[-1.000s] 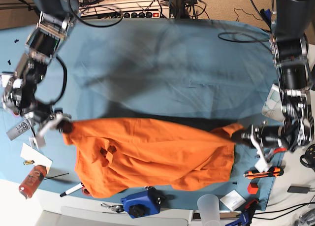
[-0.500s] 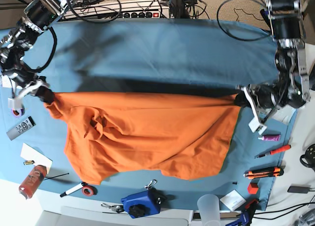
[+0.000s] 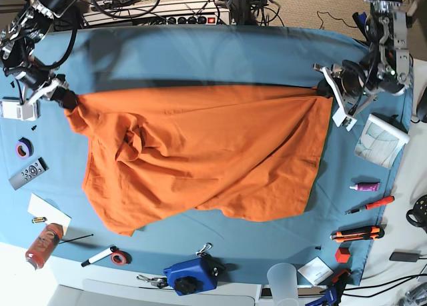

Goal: Layout the t-shirt on the table in an organized manner, then fold the t-shirt properly
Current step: 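Regrasp the shirt edge with the right gripper while left holds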

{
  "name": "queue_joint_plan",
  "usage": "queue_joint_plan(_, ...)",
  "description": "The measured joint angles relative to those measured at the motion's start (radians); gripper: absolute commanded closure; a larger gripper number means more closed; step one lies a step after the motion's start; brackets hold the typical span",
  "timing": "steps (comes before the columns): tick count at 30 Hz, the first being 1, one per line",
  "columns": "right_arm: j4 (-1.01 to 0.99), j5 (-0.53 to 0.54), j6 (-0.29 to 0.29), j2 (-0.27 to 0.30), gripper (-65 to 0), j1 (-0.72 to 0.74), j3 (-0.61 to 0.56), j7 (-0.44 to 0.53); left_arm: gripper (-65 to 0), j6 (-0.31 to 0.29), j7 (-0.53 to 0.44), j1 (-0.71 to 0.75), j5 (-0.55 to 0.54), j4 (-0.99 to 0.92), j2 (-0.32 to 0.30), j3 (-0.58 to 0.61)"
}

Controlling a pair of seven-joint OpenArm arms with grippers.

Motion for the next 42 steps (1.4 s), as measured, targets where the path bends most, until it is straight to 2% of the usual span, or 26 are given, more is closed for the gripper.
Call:
queue_joint_plan(2, 0.000, -0.001, 0.000, 0.000, 0.0, -0.006, 0.000, 0.000, 0.0, 0.000, 0.000, 0.000, 0.006, 0.000, 0.000, 0.000)
queue_joint_plan(5, 0.000, 0.007, 0.000, 0.001, -19.1, -0.009, 0.000, 0.003, 0.0, 0.000, 0.000, 0.002, 0.004, 0.000, 0.000, 0.000)
queue_joint_plan(6, 0.000, 0.019, 0.000, 0.000, -22.5, -0.010, 0.000, 0.004, 0.0, 0.000, 0.000, 0.002, 0.004, 0.000, 0.000, 0.000)
queue_joint_plan(8, 0.000, 0.078, 0.000, 0.003, -23.0, -0.011, 0.000, 0.000, 0.0, 0.000, 0.000, 0.002, 0.004, 0.000, 0.000, 0.000)
queue_joint_plan(11, 0.025, 0.260, -0.002, 0.026, -22.9, -0.012, 0.012, -0.003, 0.0, 0.000, -0.001, 0.002, 0.004, 0.000, 0.000, 0.000)
queue_joint_plan(12, 0.053, 0.279, -0.001, 0.027, -22.9, -0.003, 0.032, 0.000, 0.0, 0.000, 0.000, 0.002, 0.005, 0.000, 0.000, 0.000)
queue_joint_plan(14, 0.109, 0.249, -0.002, 0.025, -22.9, 0.039, 0.073, -0.001, 0.0, 0.000, -0.001, 0.002, 0.004, 0.000, 0.000, 0.000)
queue_joint_plan(16, 0.152, 0.216, 0.000, 0.016, -22.9, 0.091, 0.064, 0.000, 0.0, 0.000, 0.000, 0.002, 0.005, 0.000, 0.000, 0.000)
queue_joint_plan(19, 0.161, 0.076, 0.000, 0.002, -22.9, 0.163, -0.053, 0.005, 0.0, 0.000, 0.000, 0.002, 0.004, 0.000, 0.000, -0.001)
queue_joint_plan(23, 0.158, -0.130, 0.001, -0.016, -22.9, 0.208, -0.314, 0.003, 0.0, 0.000, 0.000, 0.002, 0.004, 0.000, 0.000, -0.001)
queue_joint_plan(26, 0.158, -0.277, 0.001, -0.012, -22.9, 0.238, -0.489, 0.053, 0.0, 0.000, 0.000, 0.002, 0.004, 0.000, 0.000, -0.001)
queue_joint_plan(29, 0.159, -0.439, -0.095, -0.008, -22.9, 0.253, -0.638, 0.128, 0.0, 0.000, 0.000, 0.002, 0.004, 0.000, 0.000, -0.001)
queue_joint_plan(31, 0.157, -0.531, -0.148, -0.008, -22.9, 0.249, -0.731, 0.140, 0.0, 0.000, 0.000, 0.002, 0.004, 0.000, 0.000, -0.001)
queue_joint_plan(32, 0.155, -0.561, -0.157, -0.008, -22.9, 0.246, -0.772, 0.140, 0.0, 0.000, 0.000, 0.002, 0.004, 0.000, 0.000, -0.001)
queue_joint_plan(36, 0.153, -0.663, -0.227, -0.008, -22.9, 0.242, -0.885, 0.189, 0.0, -0.001, 0.000, 0.002, 0.004, 0.000, 0.000, -0.001)
queue_joint_plan(39, 0.153, -0.756, -0.282, -0.008, -22.9, 0.242, -0.909, 0.220, 0.0, -0.001, 0.000, 0.002, 0.004, 0.000, 0.000, -0.001)
queue_joint_plan(42, 0.153, -0.757, -0.282, -0.006, -22.9, 0.243, -0.909, 0.228, 0.0, 0.000, 0.000, 0.002, 0.005, 0.000, 0.000, -0.001)
